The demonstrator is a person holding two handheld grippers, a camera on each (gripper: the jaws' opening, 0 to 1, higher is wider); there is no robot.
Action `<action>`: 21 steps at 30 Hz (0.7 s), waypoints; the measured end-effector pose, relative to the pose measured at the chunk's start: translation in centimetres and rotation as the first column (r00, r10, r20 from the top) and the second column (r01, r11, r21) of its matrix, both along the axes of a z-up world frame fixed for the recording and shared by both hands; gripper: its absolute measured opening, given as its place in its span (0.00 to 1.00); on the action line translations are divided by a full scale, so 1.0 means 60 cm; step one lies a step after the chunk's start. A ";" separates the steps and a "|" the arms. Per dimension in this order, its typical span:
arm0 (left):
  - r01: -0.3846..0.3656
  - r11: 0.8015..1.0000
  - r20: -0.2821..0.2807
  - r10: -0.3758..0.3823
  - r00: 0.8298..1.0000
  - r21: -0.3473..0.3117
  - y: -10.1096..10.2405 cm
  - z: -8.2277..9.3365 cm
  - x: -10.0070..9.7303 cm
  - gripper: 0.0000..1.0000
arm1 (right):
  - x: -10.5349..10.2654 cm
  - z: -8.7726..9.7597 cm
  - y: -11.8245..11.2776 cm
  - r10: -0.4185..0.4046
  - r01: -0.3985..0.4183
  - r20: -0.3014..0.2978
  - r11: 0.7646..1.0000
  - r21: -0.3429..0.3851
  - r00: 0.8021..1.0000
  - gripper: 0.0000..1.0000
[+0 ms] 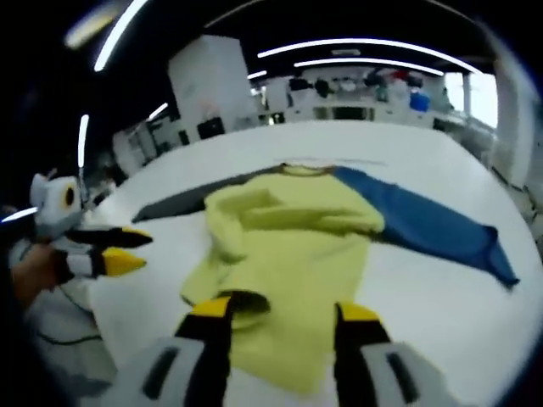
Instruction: Fold the garment on the visible template until the final outline fits inside the template.
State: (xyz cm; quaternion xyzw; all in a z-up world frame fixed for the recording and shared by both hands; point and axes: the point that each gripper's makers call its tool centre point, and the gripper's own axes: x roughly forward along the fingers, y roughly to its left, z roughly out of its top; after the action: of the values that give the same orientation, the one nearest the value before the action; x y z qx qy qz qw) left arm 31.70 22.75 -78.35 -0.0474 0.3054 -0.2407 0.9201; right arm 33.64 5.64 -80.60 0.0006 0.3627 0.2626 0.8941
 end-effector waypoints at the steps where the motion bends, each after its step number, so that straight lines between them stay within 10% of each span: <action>1: -0.002 1.000 -0.003 0.002 1.000 0.001 -0.004 -0.005 0.003 0.31 | -0.006 -0.004 -0.008 -0.005 0.004 -0.007 1.000 -0.009 1.000 0.45; 21: -0.061 0.993 -0.074 0.069 0.995 0.104 -0.033 -0.088 0.014 0.20 | -0.059 -0.058 -0.049 -0.021 0.015 -0.060 0.995 -0.096 0.998 0.26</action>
State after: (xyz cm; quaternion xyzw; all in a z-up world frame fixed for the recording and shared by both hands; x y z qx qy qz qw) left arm 32.53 20.78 -83.64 -0.0197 0.3509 -0.1927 0.9162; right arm 30.11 2.70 -84.06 -0.0309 0.4019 0.2367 0.8840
